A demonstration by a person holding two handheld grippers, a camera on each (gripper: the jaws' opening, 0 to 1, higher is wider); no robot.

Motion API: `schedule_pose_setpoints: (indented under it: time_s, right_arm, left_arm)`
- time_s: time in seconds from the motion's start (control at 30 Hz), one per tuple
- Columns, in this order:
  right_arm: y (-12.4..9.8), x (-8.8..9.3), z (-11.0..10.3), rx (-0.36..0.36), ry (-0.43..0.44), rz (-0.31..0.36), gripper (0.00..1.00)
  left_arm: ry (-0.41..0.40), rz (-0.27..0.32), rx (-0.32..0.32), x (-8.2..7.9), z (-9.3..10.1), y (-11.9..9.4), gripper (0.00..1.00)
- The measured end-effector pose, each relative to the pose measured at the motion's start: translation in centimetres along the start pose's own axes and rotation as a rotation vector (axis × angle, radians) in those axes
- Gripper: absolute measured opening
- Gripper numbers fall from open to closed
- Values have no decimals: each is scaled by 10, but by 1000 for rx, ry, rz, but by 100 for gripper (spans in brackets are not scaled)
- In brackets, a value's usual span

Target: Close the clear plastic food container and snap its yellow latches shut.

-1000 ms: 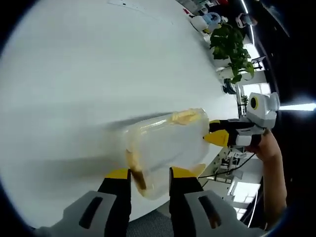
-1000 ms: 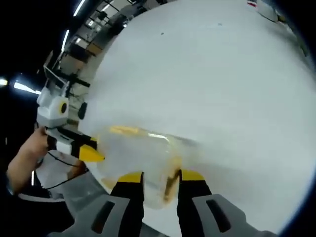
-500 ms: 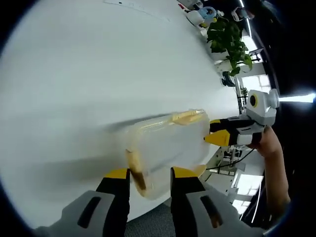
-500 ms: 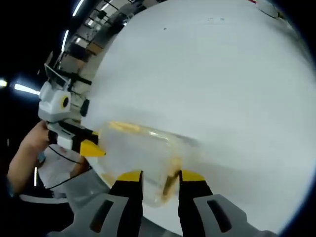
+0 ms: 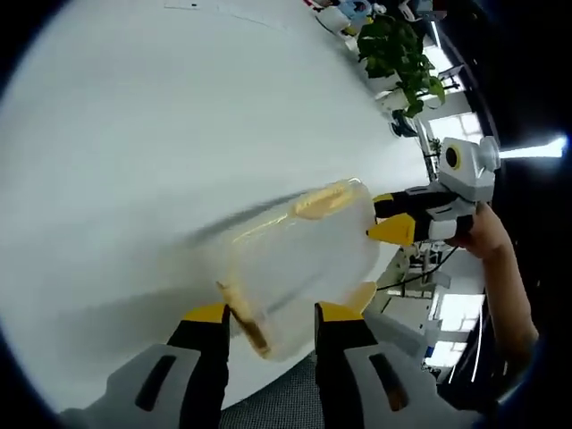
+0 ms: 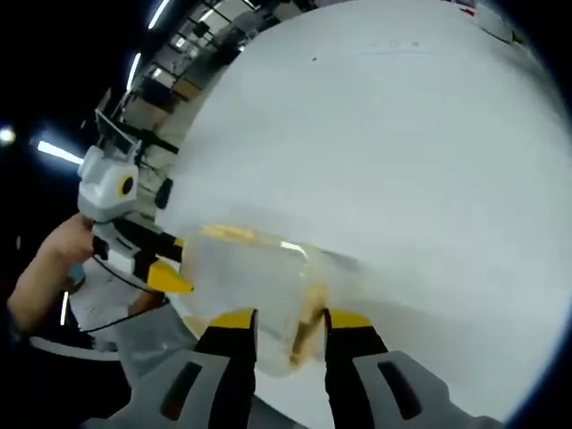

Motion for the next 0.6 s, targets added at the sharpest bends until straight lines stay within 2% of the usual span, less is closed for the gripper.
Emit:
schedule_pose_setpoints:
  time_s: [0.2,0.33,0.4,0.43,0.47,0.53,0.6]
  right_arm:
    - [-3,-4,0,34,-85,7,27]
    - [-6,-6,-1,36,-227,-13,28]
    - [-8,-7,-1,54,-309,-22,32]
    - [-10,-7,-1,67,-321,-28,35]
    - [-11,-10,-1,74,-355,-24,38]
    - [-13,-17,-6,59,-430,26,39]
    - [-17,-22,-13,37,-419,35,39]
  left_arm:
    - [39,18,-30,-5,-8,-2,41]
    - [94,28,-54,-4,-12,-7,48]
    - [106,32,-69,-4,-14,-10,49]
    - [114,42,-77,-5,-15,-11,50]
    - [125,55,-83,-7,-16,-13,51]
    - [136,64,-90,-7,-15,-16,53]
    - [168,71,-97,-8,-13,-19,53]
Point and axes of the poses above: the point that each gripper's makers call its tool centre point, and the gripper's own axes: y roughly forward along the fingers, z roughly to its right, x roughly out of its underside, the point moved 6 cm from there along -y, roughly backward along the fingers, and after that the axes turned 3 degrees about -x, right-handed, at the moved point
